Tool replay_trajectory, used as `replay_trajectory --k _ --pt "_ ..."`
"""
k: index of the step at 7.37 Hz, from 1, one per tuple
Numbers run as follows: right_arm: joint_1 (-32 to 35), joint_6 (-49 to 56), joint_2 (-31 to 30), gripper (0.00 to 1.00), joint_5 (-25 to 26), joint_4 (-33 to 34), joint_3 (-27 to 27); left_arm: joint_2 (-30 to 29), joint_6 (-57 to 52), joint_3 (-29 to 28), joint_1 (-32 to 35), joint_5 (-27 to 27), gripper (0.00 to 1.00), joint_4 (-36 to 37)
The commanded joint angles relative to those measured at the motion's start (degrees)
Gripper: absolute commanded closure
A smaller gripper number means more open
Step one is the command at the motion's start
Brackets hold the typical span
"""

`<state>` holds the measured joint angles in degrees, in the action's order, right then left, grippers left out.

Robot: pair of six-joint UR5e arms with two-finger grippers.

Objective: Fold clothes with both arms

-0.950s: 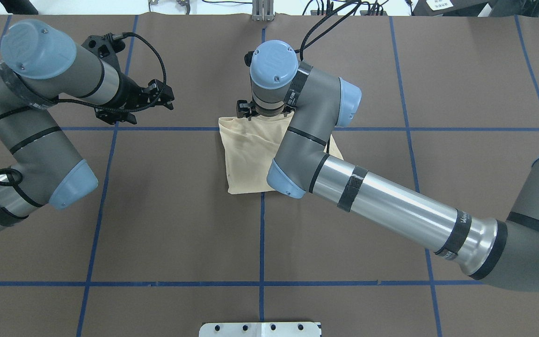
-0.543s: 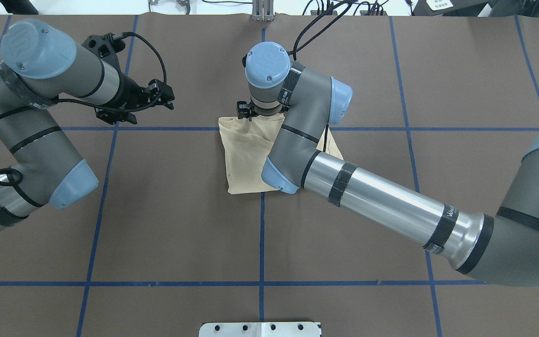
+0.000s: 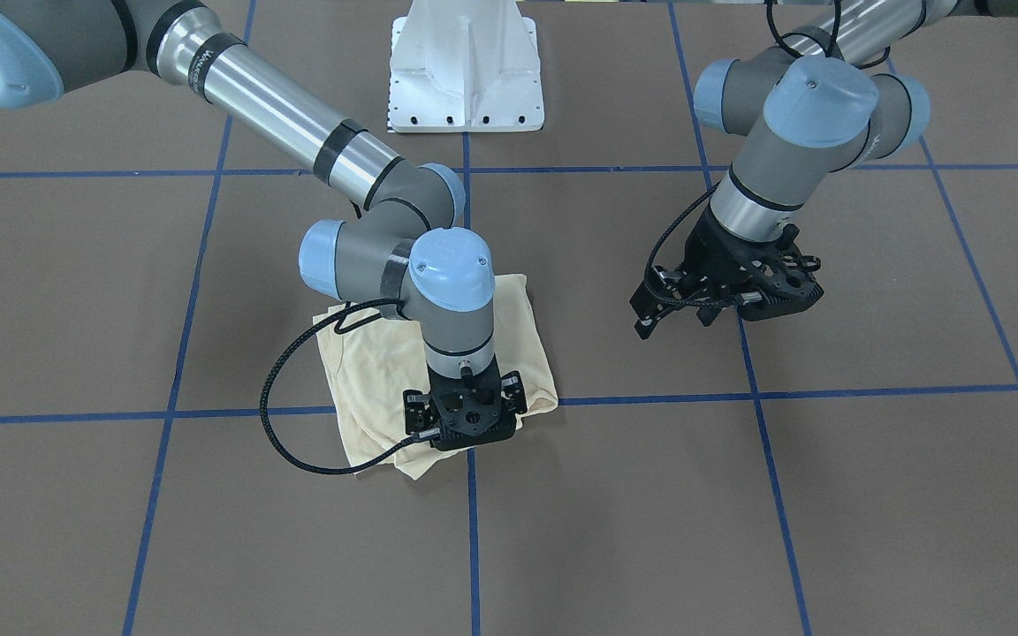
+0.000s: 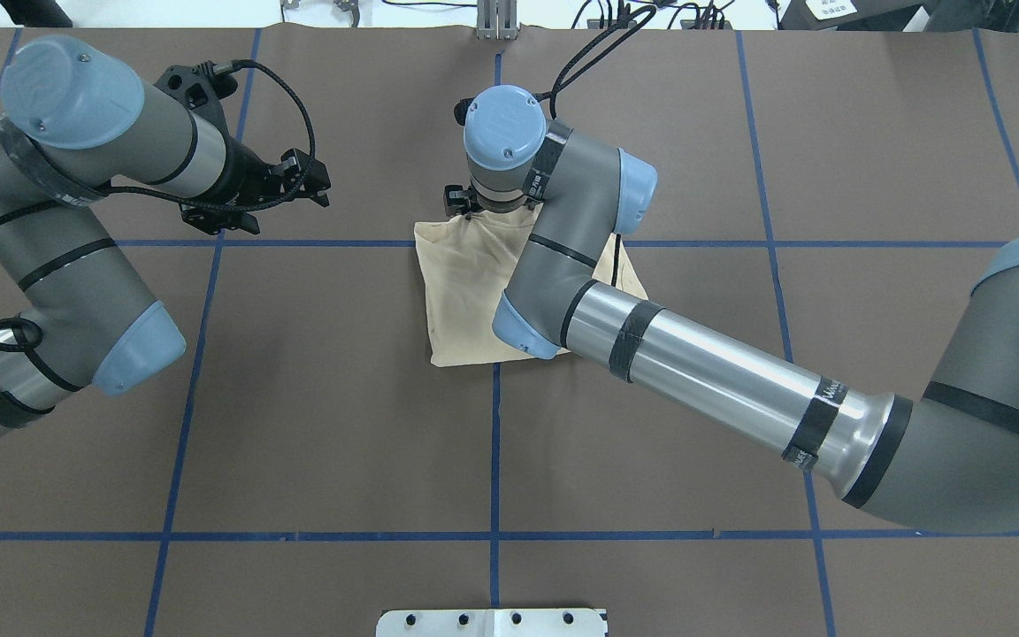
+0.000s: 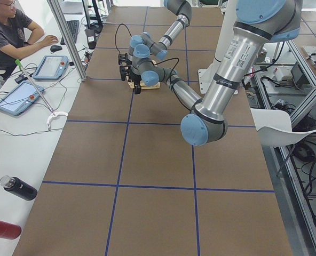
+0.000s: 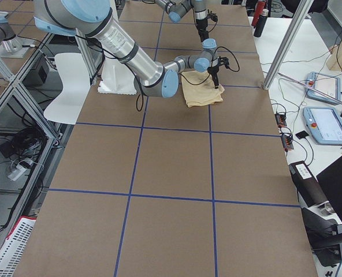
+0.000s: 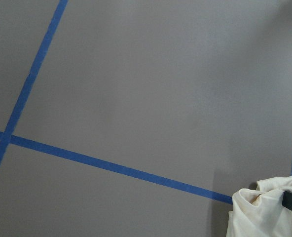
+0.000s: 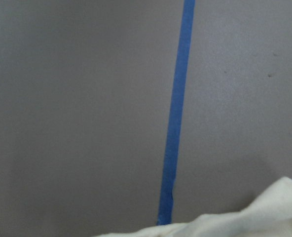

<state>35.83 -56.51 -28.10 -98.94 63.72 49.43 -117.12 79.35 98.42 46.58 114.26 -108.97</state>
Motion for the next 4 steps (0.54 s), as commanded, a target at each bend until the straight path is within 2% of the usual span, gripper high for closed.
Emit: replay_trajectory --k 1,4 --pt "0.03 1.04 0.94 0.00 2.78 -1.14 -1.00 0.13 -0.24 -0.16 0.00 0.00 0.01 -0.19" --pt "-0.23 1.05 0.94 0.00 4.55 -7.81 -5.12 0.04 -0.33 -0.16 0.35 0.00 0.01 -0.19"
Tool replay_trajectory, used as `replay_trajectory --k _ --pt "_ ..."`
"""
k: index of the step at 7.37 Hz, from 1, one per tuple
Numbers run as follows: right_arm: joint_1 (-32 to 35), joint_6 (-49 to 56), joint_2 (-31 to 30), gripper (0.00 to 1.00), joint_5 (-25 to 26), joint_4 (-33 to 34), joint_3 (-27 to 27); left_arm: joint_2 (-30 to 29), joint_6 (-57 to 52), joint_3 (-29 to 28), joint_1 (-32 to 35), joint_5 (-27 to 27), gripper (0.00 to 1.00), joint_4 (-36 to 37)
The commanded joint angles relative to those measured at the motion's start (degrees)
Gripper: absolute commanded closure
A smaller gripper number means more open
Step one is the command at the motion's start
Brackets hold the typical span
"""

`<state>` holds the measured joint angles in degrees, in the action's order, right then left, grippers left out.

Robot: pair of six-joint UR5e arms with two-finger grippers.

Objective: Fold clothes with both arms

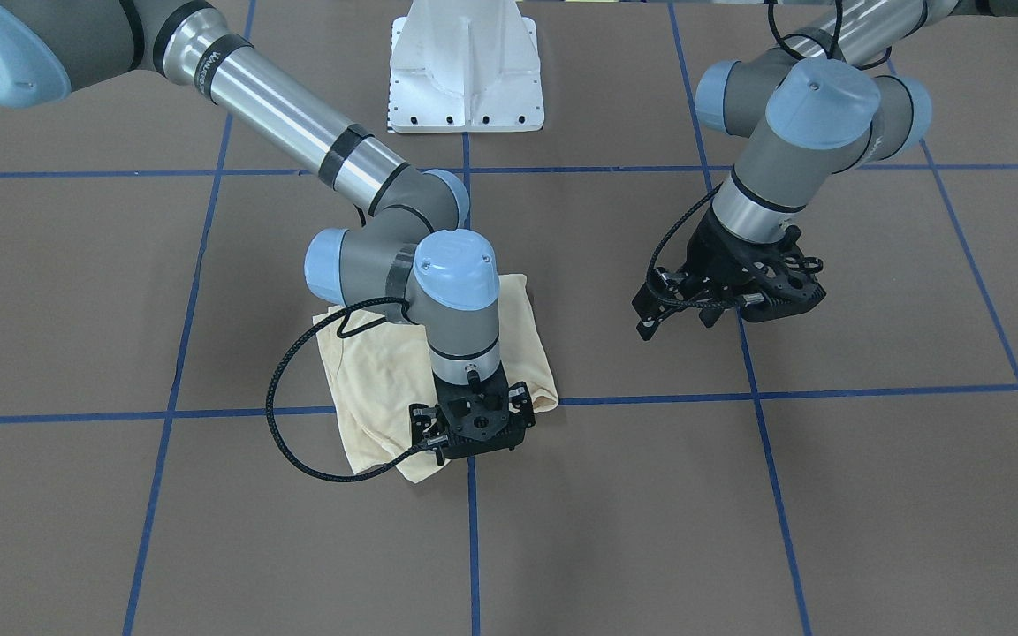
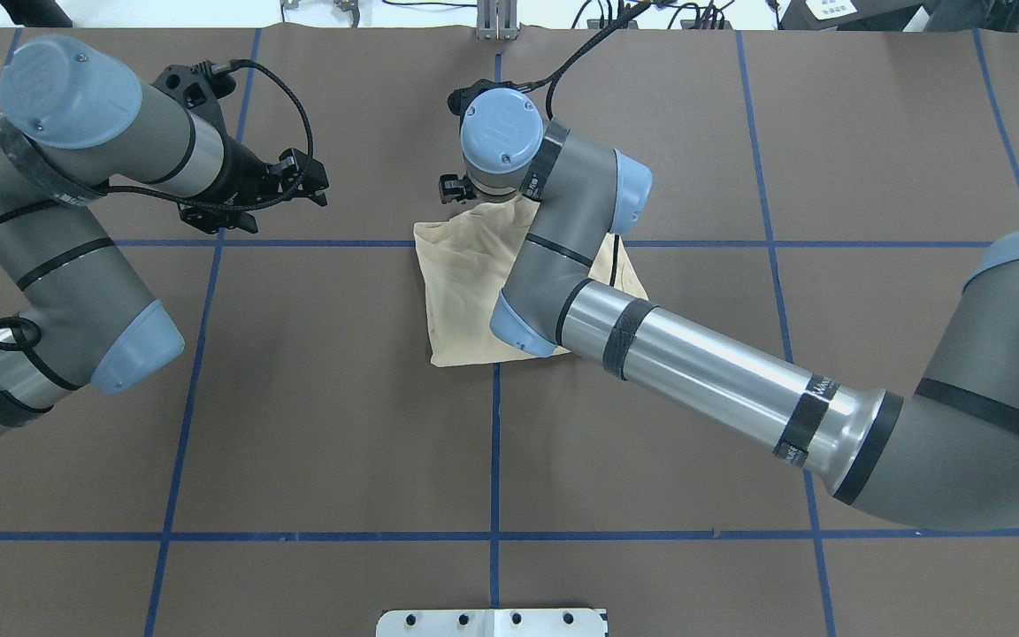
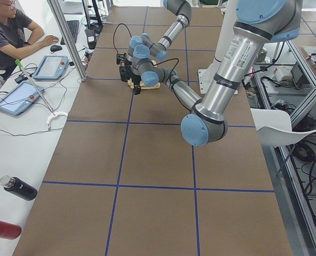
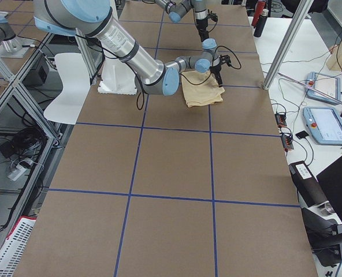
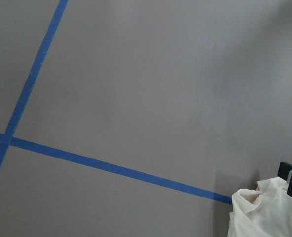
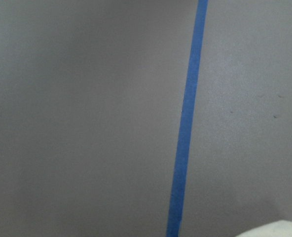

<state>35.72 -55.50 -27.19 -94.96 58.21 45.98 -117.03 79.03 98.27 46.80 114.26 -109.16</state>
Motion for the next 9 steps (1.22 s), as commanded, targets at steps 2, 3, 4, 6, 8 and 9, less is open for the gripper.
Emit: replay_trajectory --k 2,3,4,6,8,9 --pt "-0.13 -0.05 0.55 0.00 0.21 -2.31 -1.77 -0.21 -0.02 0.08 0.49 0.09 0.01 0.08" --pt "0.22 -0.05 1.08 0.00 0.04 -2.31 -1.68 -0.30 -0.11 0.08 0.49 0.09 0.01 0.00" --pt "1.27 -0.14 1.96 0.00 -0.75 -2.05 -1.42 -0.13 -0.46 0.26 0.75 0.18 0.01 -0.18" --pt "5.47 1.69 -1.09 0.00 -8.18 10.60 9.23 1.18 -7.78 3.49 3.28 3.05 0.01 -0.27" --pt "11.79 9.67 -2.95 0.00 -15.84 30.56 19.73 7.94 -18.52 8.32 9.26 7.65 0.01 -0.44" --pt "15.31 13.54 -6.96 0.00 -19.53 33.86 23.94 11.09 -22.39 8.34 12.06 7.21 0.01 -1.31"
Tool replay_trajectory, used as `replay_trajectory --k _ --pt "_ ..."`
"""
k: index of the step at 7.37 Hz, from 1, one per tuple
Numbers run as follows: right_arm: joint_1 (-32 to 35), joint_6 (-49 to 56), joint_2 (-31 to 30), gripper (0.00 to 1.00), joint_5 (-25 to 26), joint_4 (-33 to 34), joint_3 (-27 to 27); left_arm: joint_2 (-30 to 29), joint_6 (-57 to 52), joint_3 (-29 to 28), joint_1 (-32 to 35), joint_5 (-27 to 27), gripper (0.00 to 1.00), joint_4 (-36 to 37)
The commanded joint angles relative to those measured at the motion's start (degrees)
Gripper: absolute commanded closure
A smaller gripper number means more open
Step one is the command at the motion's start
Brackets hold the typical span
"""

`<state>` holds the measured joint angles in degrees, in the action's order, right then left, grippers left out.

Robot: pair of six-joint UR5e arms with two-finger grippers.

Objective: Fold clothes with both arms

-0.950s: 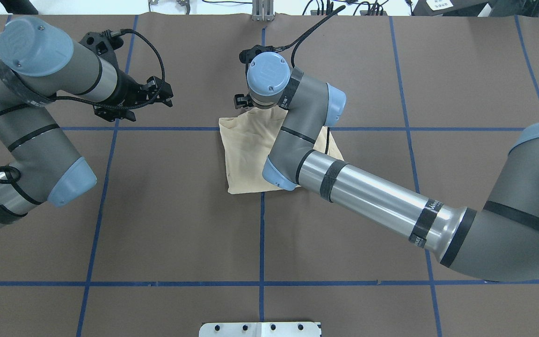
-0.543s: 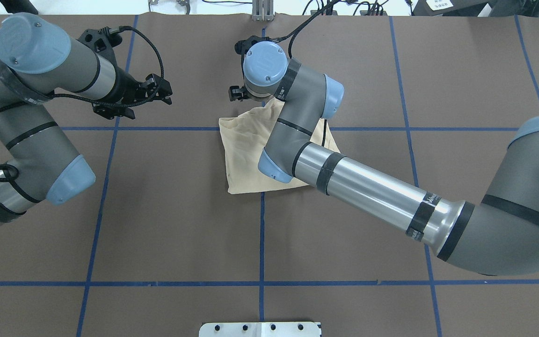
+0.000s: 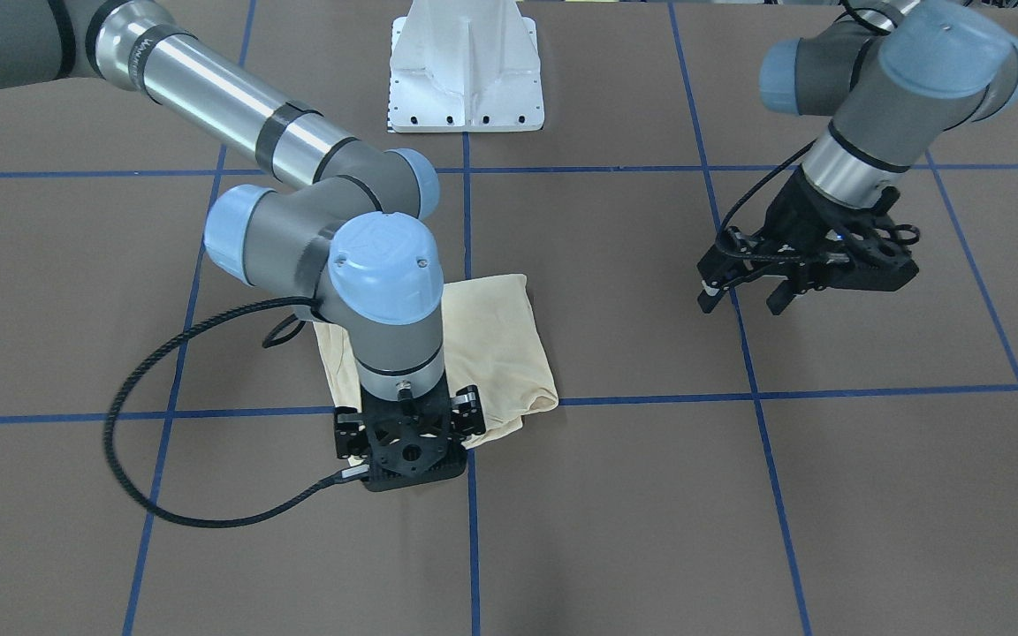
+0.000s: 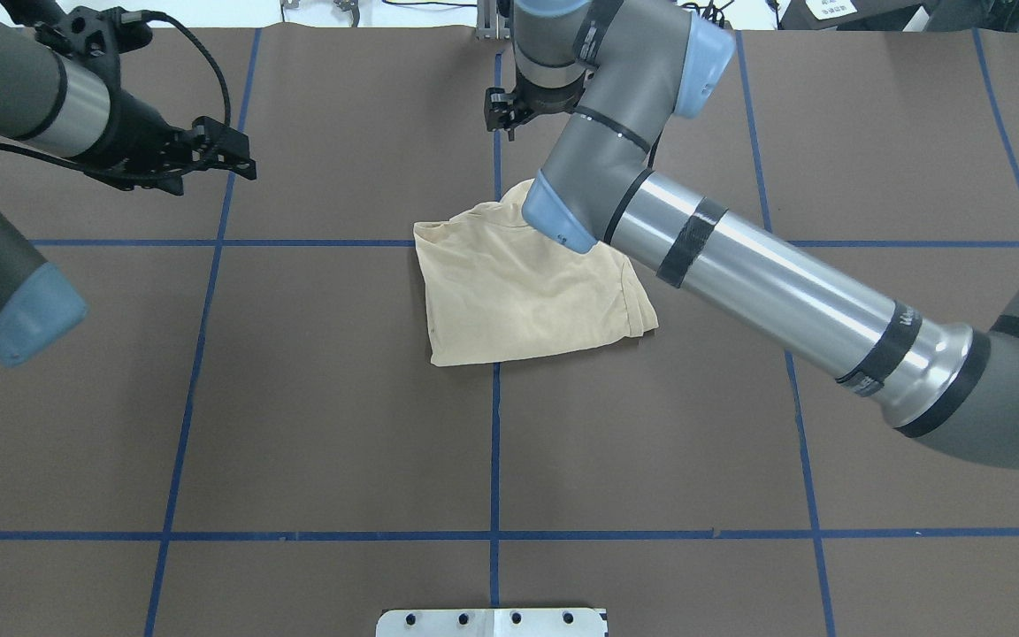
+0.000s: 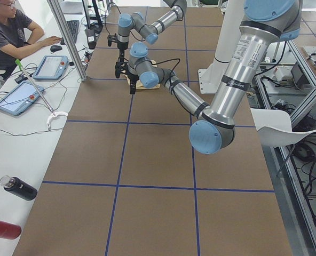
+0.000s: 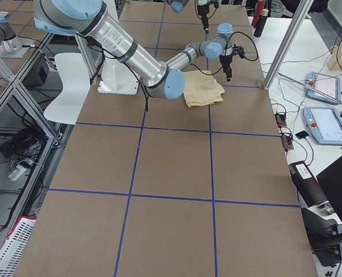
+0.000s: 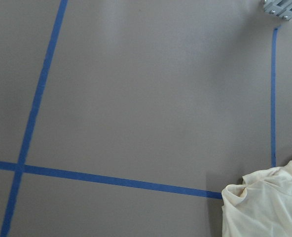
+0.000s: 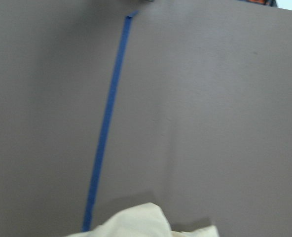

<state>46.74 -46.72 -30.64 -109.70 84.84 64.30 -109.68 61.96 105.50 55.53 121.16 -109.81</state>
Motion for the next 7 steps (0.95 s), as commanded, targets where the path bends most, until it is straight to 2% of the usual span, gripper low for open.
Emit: replay_trajectory --k 1,2,4,6,7 --pt "7.45 8.36 -9.73 0.00 -7.17 7.27 10.44 5.86 -11.19 0.50 6.66 -1.87 0.01 -0.50" --pt "11.14 13.53 -16.75 0.00 -9.63 7.18 15.36 8.84 -17.77 0.40 11.39 -1.55 0.01 -0.93" --pt "20.10 30.03 -29.32 0.00 -13.94 7.10 22.94 12.03 -39.63 -1.60 19.05 -1.72 0.01 -0.85" --pt "30.64 47.00 -38.49 0.00 -22.54 6.48 23.94 13.17 -56.86 -9.92 28.45 -1.19 0.01 -1.29" --pt "34.08 49.68 -40.97 0.00 -24.23 6.48 23.85 13.35 -62.87 -13.97 31.71 1.16 0.01 -1.29"
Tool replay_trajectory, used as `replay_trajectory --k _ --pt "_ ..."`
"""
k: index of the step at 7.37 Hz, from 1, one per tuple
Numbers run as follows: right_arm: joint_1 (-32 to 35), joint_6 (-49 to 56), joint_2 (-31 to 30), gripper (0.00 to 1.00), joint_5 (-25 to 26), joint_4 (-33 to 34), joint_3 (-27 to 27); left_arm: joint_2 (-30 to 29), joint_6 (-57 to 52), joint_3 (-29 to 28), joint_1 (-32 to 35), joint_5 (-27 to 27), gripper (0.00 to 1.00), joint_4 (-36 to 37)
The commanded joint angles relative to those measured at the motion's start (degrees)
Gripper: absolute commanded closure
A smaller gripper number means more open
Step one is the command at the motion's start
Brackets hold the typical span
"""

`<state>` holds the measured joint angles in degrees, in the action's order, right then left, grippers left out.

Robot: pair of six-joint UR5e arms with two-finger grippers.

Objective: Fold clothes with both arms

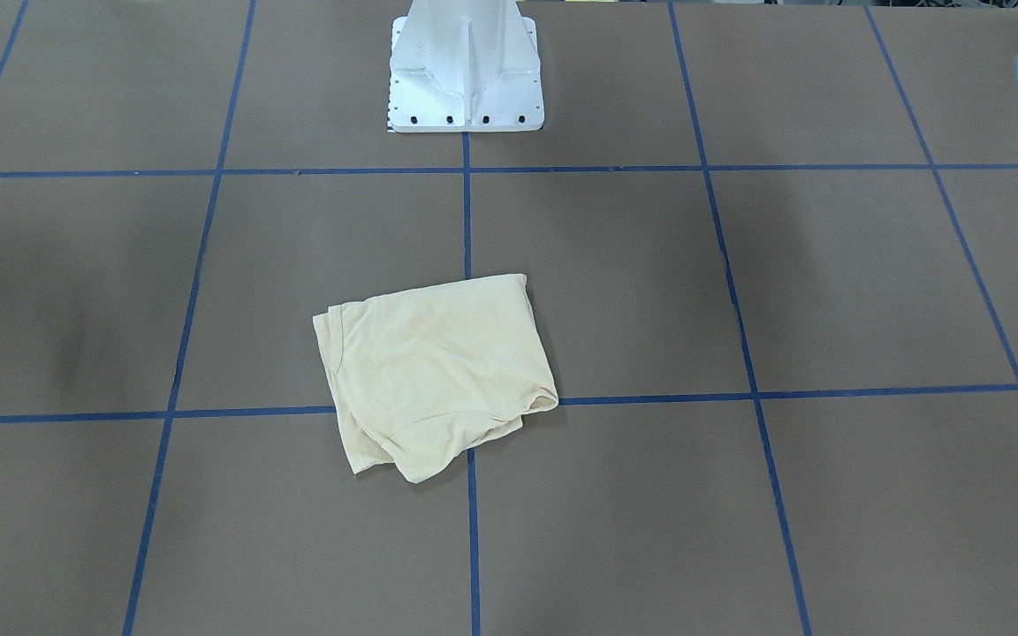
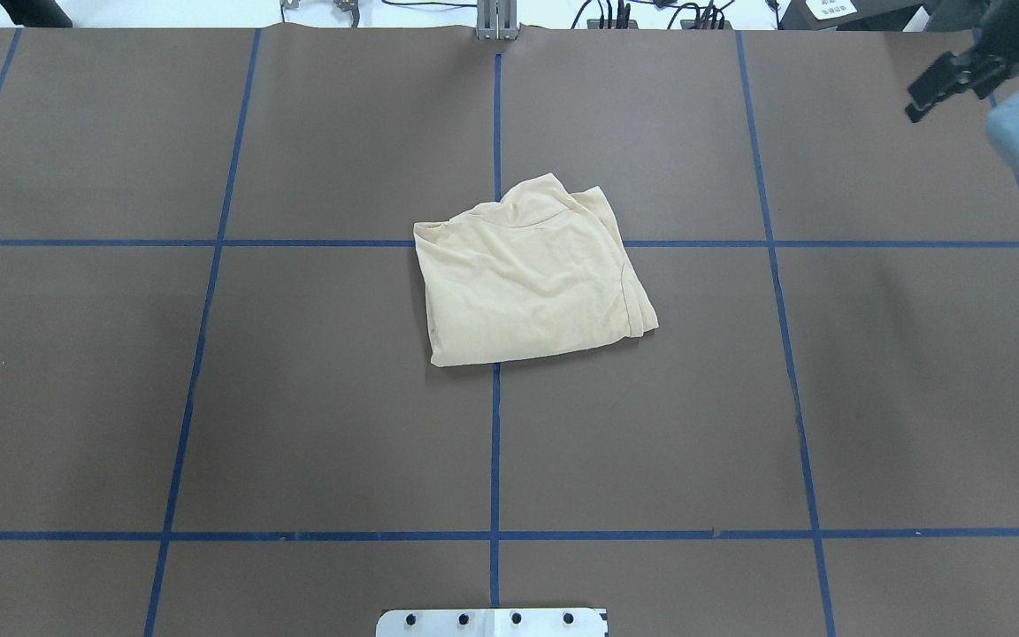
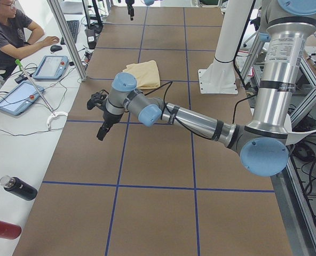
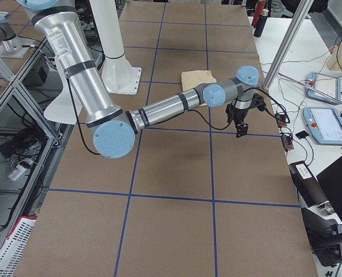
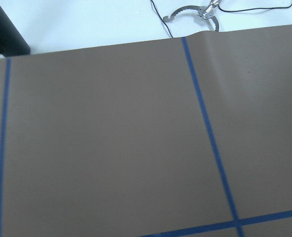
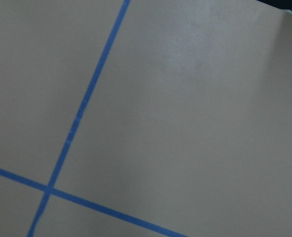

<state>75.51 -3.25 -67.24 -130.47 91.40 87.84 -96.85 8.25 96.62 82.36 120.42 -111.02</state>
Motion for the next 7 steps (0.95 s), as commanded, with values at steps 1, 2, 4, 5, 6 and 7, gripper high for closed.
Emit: replay_trajectory --k 1,2,4,5,6,7 --pt "7.61 6.93 -6.82 0.00 -5.04 -0.17 0.23 0.60 -9.48 -8.26 4.92 3.67 0.01 -0.50" --pt "7.63 6.85 -7.89 0.00 -5.41 -0.17 -0.47 0.78 -9.92 -9.42 5.09 3.86 0.01 -0.33" --pt "8.15 6.51 -11.49 0.00 -2.62 0.70 -0.30 3.50 -10.01 -9.96 5.35 3.60 0.01 0.46" --pt "8.16 6.68 -12.81 0.00 4.01 0.97 -0.12 3.59 -10.01 -9.70 6.40 3.77 0.01 0.54" --pt "8.16 6.42 -12.74 0.00 4.43 2.28 0.31 3.59 -10.01 -9.70 6.41 3.77 0.01 0.72" --pt "8.25 6.33 -13.52 0.00 2.17 2.64 0.93 3.33 -10.01 -9.70 6.32 3.77 0.01 1.42"
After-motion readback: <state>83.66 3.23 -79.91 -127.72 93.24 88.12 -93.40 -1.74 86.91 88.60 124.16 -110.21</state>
